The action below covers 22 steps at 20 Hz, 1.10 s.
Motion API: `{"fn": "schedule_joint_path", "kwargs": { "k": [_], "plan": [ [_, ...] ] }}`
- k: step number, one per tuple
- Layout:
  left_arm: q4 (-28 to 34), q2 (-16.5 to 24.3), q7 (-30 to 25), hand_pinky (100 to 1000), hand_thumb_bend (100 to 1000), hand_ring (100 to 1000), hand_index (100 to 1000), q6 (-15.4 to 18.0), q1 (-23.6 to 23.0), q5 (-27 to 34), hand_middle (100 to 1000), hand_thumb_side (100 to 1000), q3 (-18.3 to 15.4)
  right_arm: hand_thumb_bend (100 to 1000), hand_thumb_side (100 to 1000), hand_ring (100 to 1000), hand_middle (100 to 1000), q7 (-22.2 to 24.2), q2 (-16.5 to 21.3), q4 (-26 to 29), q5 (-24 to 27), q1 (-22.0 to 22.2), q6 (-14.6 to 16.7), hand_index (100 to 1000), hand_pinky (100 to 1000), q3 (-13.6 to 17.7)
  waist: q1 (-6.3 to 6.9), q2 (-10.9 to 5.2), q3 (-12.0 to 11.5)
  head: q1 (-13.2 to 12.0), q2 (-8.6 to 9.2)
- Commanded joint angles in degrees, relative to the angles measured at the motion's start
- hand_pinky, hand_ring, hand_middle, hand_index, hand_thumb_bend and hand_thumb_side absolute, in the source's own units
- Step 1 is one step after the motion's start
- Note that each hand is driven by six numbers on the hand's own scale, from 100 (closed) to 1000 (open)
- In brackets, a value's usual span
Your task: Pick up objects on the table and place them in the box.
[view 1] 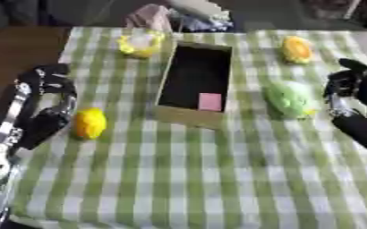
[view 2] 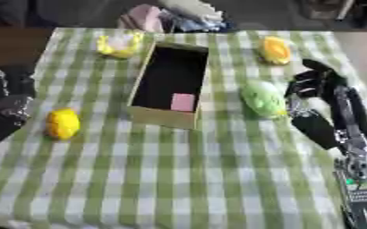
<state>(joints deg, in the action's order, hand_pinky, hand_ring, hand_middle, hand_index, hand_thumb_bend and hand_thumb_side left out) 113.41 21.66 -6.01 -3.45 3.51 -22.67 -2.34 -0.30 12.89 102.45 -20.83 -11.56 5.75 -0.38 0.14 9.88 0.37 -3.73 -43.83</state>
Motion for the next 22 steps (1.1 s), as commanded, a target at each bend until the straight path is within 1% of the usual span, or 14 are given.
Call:
{"fn": "schedule_joint_path", "kwargs": {
  "k": [1, 3, 4, 9, 15, 16, 19, 22],
  "plan": [
    [1.18, 5.29, -1.88, 759, 107, 768, 845, 0.13, -0.34, -1.41, 751, 521, -0.41, 100, 465, 668, 660, 0.06, 1.05, 0.45, -0.13, -0.45, 0.06, 878, 625, 0.35, -0.19, -1.17, 0.12, -0.08, -0.28],
    [1.18, 8.09, -3.96, 762, 122, 769, 850, -0.09, -0.87, -2.10, 755, 503, -0.08, 100, 465, 668, 660, 0.09, 1.20, 0.43, -0.16, -0.44, 0.05, 878, 625, 0.33, -0.07, -1.20, 0.18, -0.06, -0.28],
    [1.18, 9.50, -5.21, 763, 146, 770, 853, -0.18, -1.08, -2.47, 758, 492, 0.11, 100, 465, 668, 660, 0.12, 1.27, 0.43, -0.18, -0.43, 0.05, 878, 625, 0.31, 0.03, -1.22, 0.21, -0.07, -0.28],
    [1.18, 17.39, -12.82, 770, 218, 773, 860, -0.71, -1.15, -4.48, 768, 460, 1.91, 100, 464, 668, 660, 0.30, 1.62, 0.36, -0.25, -0.43, 0.10, 878, 625, 0.13, 0.43, -1.34, 0.33, -0.03, -0.28],
    [1.05, 26.11, -20.97, 780, 262, 771, 868, -1.87, 1.75, -6.80, 776, 341, 5.47, 100, 462, 668, 660, 0.56, 1.88, 0.27, -0.24, -0.50, 0.12, 878, 625, -0.15, 0.59, -1.43, 0.80, -0.12, -0.28],
    [0.80, 27.19, -22.26, 782, 286, 761, 872, -2.17, 2.49, -7.44, 771, 327, 6.11, 100, 462, 668, 660, 0.60, 1.91, 0.26, -0.22, -0.50, 0.12, 878, 625, -0.19, 0.61, -1.45, 0.88, -0.16, -0.28],
    [-1.15, 29.67, -25.60, 787, 312, 747, 876, -2.55, 5.31, -9.76, 777, 285, 8.23, 100, 462, 668, 660, 0.74, 1.91, 0.25, -0.17, -0.56, 0.17, 878, 625, -0.34, 0.67, -1.54, 1.17, -0.29, -0.28],
    [-3.91, 30.36, -27.60, 793, 348, 754, 881, -2.20, 8.15, -12.17, 785, 270, 10.08, 100, 462, 668, 660, 0.90, 1.91, 0.18, -0.11, -0.59, 0.21, 878, 625, -0.49, 0.66, -1.60, 1.38, -0.34, -0.28]
  ]
}}
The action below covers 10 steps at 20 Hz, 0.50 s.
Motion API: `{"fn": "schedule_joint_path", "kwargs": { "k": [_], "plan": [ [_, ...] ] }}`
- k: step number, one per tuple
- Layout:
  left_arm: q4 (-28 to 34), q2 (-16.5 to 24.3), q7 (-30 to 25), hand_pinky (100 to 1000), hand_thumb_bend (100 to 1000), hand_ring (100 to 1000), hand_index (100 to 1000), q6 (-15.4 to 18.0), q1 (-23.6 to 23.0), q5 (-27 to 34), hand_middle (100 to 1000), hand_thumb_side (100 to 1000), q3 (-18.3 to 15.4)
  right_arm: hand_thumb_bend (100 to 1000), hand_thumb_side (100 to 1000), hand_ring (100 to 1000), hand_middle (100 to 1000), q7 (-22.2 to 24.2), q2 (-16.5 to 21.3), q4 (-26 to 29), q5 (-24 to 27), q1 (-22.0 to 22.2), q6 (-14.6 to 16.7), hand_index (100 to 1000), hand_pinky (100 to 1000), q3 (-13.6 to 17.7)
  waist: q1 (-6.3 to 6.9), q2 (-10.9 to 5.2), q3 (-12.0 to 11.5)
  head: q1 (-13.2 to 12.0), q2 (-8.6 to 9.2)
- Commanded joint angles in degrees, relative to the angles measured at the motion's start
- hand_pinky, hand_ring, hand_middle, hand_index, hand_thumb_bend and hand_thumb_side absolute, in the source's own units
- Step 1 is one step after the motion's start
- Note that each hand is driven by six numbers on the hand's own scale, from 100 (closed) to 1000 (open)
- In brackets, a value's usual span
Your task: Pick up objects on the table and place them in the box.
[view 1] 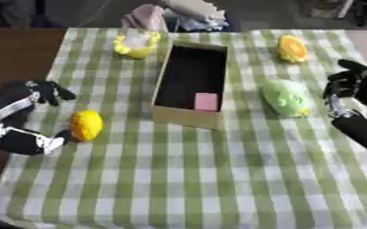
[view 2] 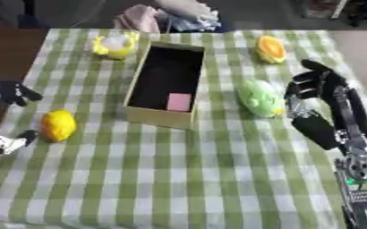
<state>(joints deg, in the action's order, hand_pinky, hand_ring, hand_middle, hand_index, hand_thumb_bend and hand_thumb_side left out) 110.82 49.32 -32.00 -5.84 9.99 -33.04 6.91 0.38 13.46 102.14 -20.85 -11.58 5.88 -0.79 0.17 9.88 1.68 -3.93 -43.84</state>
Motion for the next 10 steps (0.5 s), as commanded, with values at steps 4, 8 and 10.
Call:
{"fn": "schedule_joint_path", "kwargs": {
  "k": [4, 8, 10],
  "plan": [
    [-6.06, 2.80, -3.15, 800, 403, 767, 886, 1.67, 5.60, -5.90, 794, 261, 3.42, 100, 462, 668, 660, 0.28, 1.34, 0.41, 0.02, -0.50, 0.09, 878, 624, -0.15, 0.59, -1.71, 0.37, -0.33, -0.28],
    [-11.08, 1.92, -3.59, 809, 443, 782, 891, 3.77, 9.08, -9.34, 806, 273, 5.98, 100, 463, 668, 660, 0.36, 1.26, 0.28, 0.12, -0.42, 0.12, 878, 624, -0.24, 0.56, -1.86, 0.51, -0.49, -0.28],
    [-13.30, 1.02, -3.38, 815, 454, 796, 895, 4.80, 10.32, -10.52, 816, 281, 6.92, 100, 463, 668, 660, 0.36, 1.23, 0.25, 0.15, -0.39, 0.15, 878, 624, -0.24, 0.55, -1.89, 0.56, -0.47, -0.28]
  ]
}}
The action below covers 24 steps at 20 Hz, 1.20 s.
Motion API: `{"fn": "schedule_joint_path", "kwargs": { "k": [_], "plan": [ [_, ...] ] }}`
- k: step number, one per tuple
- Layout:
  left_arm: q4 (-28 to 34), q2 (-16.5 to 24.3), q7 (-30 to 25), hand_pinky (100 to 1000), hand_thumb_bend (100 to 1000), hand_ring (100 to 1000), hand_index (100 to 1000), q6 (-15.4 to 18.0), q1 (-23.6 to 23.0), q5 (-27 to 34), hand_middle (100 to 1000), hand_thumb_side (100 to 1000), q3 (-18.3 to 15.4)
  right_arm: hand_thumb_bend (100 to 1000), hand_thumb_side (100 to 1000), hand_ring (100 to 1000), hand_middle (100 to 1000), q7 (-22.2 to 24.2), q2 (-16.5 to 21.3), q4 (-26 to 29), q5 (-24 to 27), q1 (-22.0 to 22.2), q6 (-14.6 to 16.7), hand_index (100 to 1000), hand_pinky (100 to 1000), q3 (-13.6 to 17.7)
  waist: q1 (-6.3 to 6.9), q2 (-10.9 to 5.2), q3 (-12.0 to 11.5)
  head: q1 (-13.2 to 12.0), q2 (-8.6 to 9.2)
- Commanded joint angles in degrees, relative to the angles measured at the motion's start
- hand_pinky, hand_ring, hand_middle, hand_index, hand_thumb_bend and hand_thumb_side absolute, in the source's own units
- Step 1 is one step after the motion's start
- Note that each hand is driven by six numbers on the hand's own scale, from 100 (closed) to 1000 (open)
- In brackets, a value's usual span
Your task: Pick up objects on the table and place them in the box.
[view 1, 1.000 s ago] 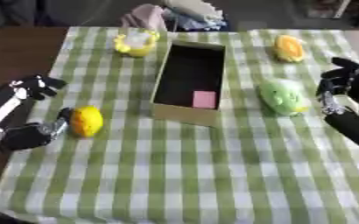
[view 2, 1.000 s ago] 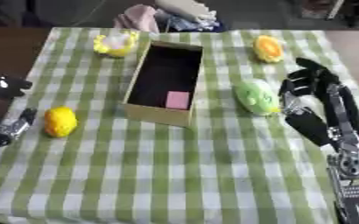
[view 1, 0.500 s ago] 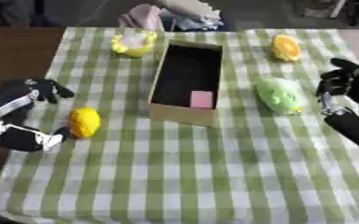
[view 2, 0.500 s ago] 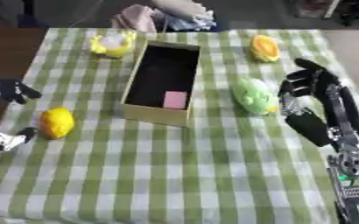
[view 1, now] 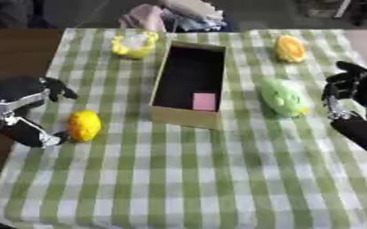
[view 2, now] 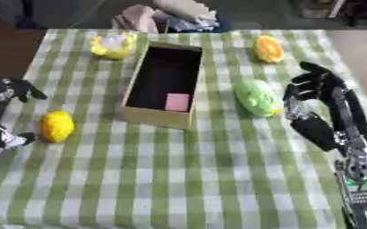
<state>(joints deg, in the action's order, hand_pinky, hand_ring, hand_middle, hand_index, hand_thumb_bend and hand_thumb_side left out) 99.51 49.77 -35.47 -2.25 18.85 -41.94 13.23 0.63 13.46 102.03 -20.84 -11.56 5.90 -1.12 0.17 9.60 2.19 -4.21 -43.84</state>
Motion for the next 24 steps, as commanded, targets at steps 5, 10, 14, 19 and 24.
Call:
{"fn": "schedule_joint_path", "kwargs": {
  "k": [5, 10, 14, 19, 24],
  "plan": [
    [-5.64, -1.17, 0.10, 827, 458, 808, 901, 3.24, 3.45, -3.19, 826, 296, 2.14, 100, 464, 668, 660, 0.08, 1.16, 0.32, 0.19, -0.31, 0.13, 878, 624, 0.10, 0.50, -1.65, 0.21, -0.26, -0.27],
    [-7.94, -3.00, 0.87, 839, 460, 822, 908, 3.91, 5.05, -4.73, 840, 297, 2.92, 100, 465, 668, 659, 0.12, 0.97, 0.28, 0.28, -0.25, 0.18, 878, 623, 0.04, 0.47, -1.70, 0.30, -0.35, -0.27],
    [-9.90, -4.49, 0.94, 838, 453, 820, 908, 4.60, 5.81, -5.23, 839, 302, 3.58, 100, 466, 668, 659, 0.11, 0.89, 0.25, 0.33, -0.22, 0.21, 878, 623, 0.02, 0.45, -1.72, 0.40, -0.53, -0.27],
    [-11.67, -6.14, 1.36, 811, 411, 794, 883, 5.55, 6.34, -5.31, 815, 262, 4.21, 100, 467, 667, 659, 0.11, 0.71, 0.22, 0.41, -0.22, 0.25, 878, 623, -0.02, 0.41, -1.64, 0.57, -0.77, -0.27],
    [-12.07, -7.31, 6.24, 691, 300, 664, 777, 5.81, 6.51, -6.24, 694, 135, 4.51, 100, 468, 667, 659, 0.10, 0.64, 0.17, 0.46, -0.21, 0.28, 878, 622, -0.02, 0.41, -1.61, 0.69, -0.82, -0.27]
  ]
}}
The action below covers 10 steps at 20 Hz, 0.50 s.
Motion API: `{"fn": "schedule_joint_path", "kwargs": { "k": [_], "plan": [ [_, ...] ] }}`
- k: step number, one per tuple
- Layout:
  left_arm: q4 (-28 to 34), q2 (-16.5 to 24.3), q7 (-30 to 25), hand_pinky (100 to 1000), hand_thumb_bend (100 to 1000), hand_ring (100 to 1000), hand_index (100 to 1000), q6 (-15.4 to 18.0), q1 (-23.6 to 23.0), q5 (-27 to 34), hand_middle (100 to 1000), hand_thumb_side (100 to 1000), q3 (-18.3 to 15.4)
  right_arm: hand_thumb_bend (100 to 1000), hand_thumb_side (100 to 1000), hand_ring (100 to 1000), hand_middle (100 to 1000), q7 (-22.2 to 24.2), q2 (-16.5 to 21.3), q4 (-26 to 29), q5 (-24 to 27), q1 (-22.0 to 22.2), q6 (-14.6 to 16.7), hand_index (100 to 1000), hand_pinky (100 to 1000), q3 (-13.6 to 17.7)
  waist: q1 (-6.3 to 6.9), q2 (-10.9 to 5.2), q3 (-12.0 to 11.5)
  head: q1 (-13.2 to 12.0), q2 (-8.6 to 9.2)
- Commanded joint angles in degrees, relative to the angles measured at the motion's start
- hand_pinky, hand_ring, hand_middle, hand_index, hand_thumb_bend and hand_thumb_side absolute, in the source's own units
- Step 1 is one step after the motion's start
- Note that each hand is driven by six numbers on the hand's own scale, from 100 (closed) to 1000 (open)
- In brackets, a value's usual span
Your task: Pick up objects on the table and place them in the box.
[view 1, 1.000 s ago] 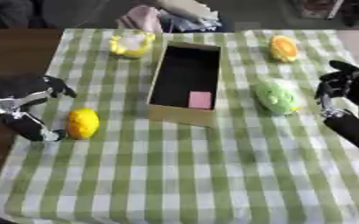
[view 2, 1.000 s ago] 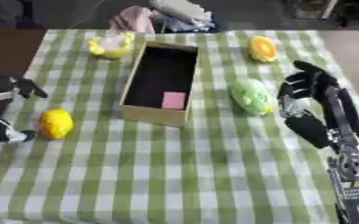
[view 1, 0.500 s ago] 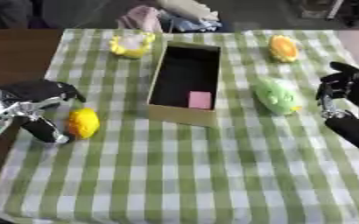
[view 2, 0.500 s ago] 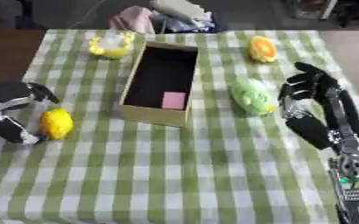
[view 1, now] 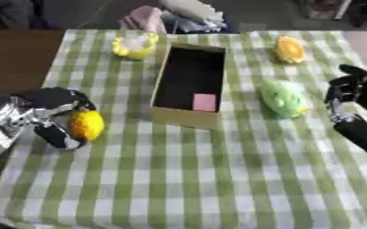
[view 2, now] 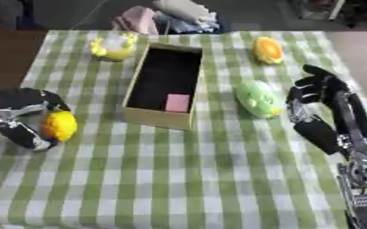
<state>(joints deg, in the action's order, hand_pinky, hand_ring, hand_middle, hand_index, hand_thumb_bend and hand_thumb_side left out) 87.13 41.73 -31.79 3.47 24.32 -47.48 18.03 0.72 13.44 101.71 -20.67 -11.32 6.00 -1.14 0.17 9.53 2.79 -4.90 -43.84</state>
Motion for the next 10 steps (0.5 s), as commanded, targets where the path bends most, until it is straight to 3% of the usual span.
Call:
{"fn": "schedule_joint_path", "kwargs": {
  "k": [1, 5, 10],
  "plan": [
    [0.47, 0.58, 4.19, 659, 264, 623, 747, -0.04, 1.02, -0.85, 651, 109, -0.32, 100, 467, 667, 659, 0.00, 0.67, 0.48, 0.30, -0.44, 0.17, 878, 622, 0.02, 0.41, -1.54, 0.09, -0.11, -0.27],
    [2.51, 0.52, 8.55, 640, 223, 589, 711, -0.68, 1.28, 0.46, 608, 100, -0.58, 100, 468, 667, 659, -0.05, 0.65, 0.47, 0.33, -0.43, 0.18, 878, 622, 0.04, 0.42, -1.58, 0.09, -0.10, -0.27],
    [8.19, 1.29, 7.27, 649, 209, 595, 718, -1.14, 3.93, 3.77, 616, 100, -0.88, 100, 467, 667, 659, -0.01, 0.64, 0.50, 0.40, -0.38, 0.21, 878, 622, -0.03, 0.46, -1.67, 0.04, -0.37, -0.27]
  ]
}}
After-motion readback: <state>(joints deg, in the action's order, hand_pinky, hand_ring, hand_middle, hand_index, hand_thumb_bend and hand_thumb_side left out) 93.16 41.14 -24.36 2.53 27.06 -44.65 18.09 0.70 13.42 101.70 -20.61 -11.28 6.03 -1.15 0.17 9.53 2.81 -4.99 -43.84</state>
